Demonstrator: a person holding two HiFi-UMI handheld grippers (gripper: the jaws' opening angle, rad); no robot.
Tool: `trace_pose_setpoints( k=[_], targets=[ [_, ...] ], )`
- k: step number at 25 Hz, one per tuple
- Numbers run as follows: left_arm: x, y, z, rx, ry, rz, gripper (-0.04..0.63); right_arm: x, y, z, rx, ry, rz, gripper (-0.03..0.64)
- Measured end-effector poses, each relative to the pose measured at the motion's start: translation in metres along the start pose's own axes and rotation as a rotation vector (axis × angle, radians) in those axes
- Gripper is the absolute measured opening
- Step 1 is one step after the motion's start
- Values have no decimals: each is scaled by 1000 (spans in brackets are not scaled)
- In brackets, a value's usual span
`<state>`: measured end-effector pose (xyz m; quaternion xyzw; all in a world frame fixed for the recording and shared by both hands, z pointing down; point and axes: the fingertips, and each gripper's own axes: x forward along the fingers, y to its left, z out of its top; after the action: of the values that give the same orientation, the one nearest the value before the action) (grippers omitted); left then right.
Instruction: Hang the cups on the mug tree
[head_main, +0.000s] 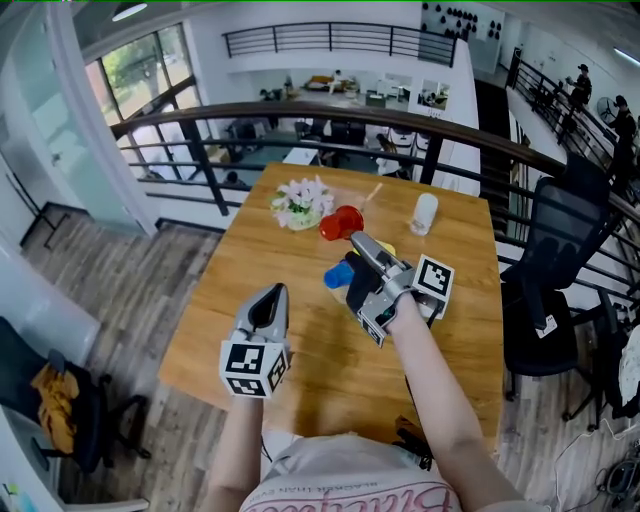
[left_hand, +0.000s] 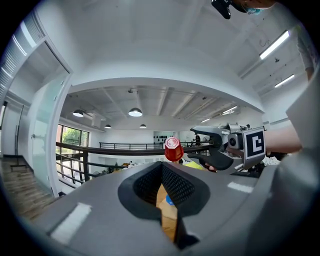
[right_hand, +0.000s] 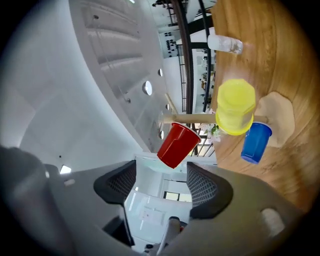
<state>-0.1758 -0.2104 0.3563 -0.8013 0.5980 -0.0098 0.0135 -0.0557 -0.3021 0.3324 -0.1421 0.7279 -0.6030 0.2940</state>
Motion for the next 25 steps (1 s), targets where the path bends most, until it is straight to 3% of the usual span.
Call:
trace_pose_setpoints(
  k=[10,14,18,25],
  targets=[
    [2,-10,19,31,-37,-20,11,-32,15,0,-434,31,-115,186],
    [4,-14,25,37,-54,-24,11,-44,23,1,-655,29,-185,133],
    [5,-19,30,42,-68,-30,11,-61,30,9,-890,-7,-261,50],
    [7,-27,40,55,-92,-45,11,-91,48,16,-1261,-80,-380,2]
  ],
)
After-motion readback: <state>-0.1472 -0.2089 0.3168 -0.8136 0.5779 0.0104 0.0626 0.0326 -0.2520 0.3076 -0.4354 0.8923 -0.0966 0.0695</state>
